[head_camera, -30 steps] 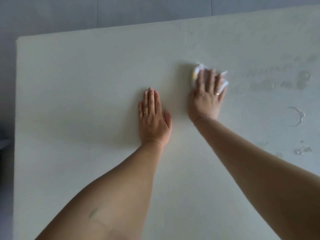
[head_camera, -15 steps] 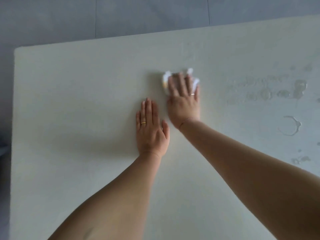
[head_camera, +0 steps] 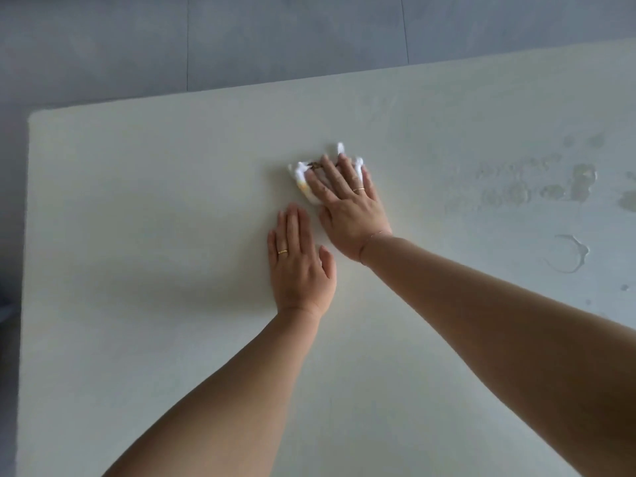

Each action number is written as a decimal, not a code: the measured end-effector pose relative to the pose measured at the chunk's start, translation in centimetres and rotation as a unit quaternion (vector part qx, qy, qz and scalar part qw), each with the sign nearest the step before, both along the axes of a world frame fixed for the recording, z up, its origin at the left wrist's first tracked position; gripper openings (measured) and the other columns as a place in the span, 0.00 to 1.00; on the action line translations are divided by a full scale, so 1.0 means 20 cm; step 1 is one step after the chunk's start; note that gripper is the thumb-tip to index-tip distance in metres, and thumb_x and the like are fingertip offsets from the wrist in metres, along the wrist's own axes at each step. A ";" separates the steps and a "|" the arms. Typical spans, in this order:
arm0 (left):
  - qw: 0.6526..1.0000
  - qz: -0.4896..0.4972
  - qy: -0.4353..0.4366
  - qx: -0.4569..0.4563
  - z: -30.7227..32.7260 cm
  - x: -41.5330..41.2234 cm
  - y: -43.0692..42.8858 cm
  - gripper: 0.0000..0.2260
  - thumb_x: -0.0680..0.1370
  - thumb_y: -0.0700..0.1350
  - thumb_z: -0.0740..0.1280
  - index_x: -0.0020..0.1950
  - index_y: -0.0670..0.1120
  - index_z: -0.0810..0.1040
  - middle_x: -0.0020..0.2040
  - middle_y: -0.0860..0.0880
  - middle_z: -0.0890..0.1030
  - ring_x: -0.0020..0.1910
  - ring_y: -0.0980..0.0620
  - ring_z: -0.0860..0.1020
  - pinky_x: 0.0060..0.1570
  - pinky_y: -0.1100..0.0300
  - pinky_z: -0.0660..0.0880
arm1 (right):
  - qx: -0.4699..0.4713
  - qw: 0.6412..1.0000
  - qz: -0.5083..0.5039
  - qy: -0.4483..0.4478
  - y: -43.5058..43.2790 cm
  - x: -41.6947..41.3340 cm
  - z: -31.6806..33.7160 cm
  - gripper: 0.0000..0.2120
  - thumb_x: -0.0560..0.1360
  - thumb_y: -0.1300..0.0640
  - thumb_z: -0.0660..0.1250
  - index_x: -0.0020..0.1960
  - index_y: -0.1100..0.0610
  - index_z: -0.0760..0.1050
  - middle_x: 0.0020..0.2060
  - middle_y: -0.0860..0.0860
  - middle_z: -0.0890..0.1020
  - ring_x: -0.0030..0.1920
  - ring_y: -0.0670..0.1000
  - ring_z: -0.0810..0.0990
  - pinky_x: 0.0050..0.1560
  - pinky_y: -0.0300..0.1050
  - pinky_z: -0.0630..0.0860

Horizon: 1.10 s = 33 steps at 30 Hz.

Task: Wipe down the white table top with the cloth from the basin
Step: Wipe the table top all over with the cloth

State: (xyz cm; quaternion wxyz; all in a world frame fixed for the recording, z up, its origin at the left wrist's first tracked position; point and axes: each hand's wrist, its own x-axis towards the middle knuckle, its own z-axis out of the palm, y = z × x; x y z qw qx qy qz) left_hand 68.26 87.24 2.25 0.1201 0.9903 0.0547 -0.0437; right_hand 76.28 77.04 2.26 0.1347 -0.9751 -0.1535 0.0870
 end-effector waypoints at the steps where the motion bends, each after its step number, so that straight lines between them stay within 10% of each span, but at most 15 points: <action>1: 1.000 0.023 -0.009 -0.018 0.02 0.02 -0.01 0.26 0.75 0.46 0.58 0.72 0.38 0.64 0.73 0.41 0.65 0.74 0.43 0.61 0.74 0.48 0.53 | -0.003 0.997 0.074 -0.001 -0.06 0.02 0.01 0.26 0.80 0.53 0.52 0.77 0.47 0.50 0.77 0.50 0.51 0.76 0.55 0.44 0.75 0.53 0.37; 4: 0.996 0.057 -0.051 -0.041 0.06 0.14 -0.06 0.25 0.74 0.49 0.57 0.68 0.39 0.70 0.68 0.41 0.72 0.68 0.42 0.68 0.72 0.47 0.54 | -0.013 0.998 0.061 -0.016 -0.29 0.16 0.01 0.26 0.79 0.56 0.54 0.76 0.47 0.52 0.77 0.50 0.53 0.76 0.54 0.47 0.74 0.51 0.40; 10: 0.999 -0.025 -0.017 0.010 -0.06 0.25 -0.10 0.30 0.79 0.55 0.53 0.77 0.42 0.53 0.78 0.44 0.52 0.77 0.46 0.49 0.74 0.51 0.43 | -0.012 0.942 -0.334 0.013 -0.27 0.32 -0.01 0.29 0.78 0.57 0.51 0.77 0.47 0.48 0.77 0.52 0.47 0.76 0.56 0.41 0.74 0.55 0.37; 17: 0.999 -0.024 -0.026 0.017 -0.07 0.26 -0.11 0.31 0.78 0.57 0.50 0.76 0.40 0.57 0.77 0.42 0.57 0.76 0.45 0.53 0.75 0.49 0.48 | -0.010 0.999 0.035 -0.018 -0.23 0.34 -0.01 0.25 0.81 0.49 0.50 0.76 0.47 0.51 0.77 0.51 0.51 0.77 0.54 0.45 0.74 0.51 0.38; 23: 0.999 -0.023 -0.025 0.011 -0.07 0.26 -0.11 0.31 0.77 0.56 0.52 0.76 0.40 0.57 0.77 0.42 0.57 0.76 0.43 0.55 0.74 0.49 0.48 | -0.015 0.950 -0.311 0.019 -0.27 0.55 -0.01 0.27 0.79 0.56 0.50 0.77 0.48 0.48 0.77 0.52 0.47 0.76 0.56 0.41 0.74 0.54 0.36; 30: 1.000 -0.018 -0.025 0.004 -0.06 0.27 -0.12 0.31 0.77 0.56 0.52 0.76 0.40 0.58 0.76 0.42 0.59 0.76 0.44 0.56 0.74 0.49 0.50 | -0.004 1.000 0.013 -0.015 -0.14 0.53 0.00 0.25 0.81 0.52 0.51 0.77 0.48 0.51 0.77 0.52 0.51 0.76 0.55 0.44 0.74 0.52 0.38; 33: 0.999 -0.021 -0.026 0.002 -0.07 0.27 -0.12 0.31 0.77 0.56 0.53 0.76 0.40 0.58 0.77 0.42 0.58 0.76 0.43 0.55 0.74 0.49 0.49 | -0.010 0.994 -0.107 -0.017 -0.29 0.67 -0.01 0.26 0.79 0.54 0.51 0.77 0.48 0.52 0.77 0.53 0.51 0.76 0.55 0.44 0.75 0.53 0.39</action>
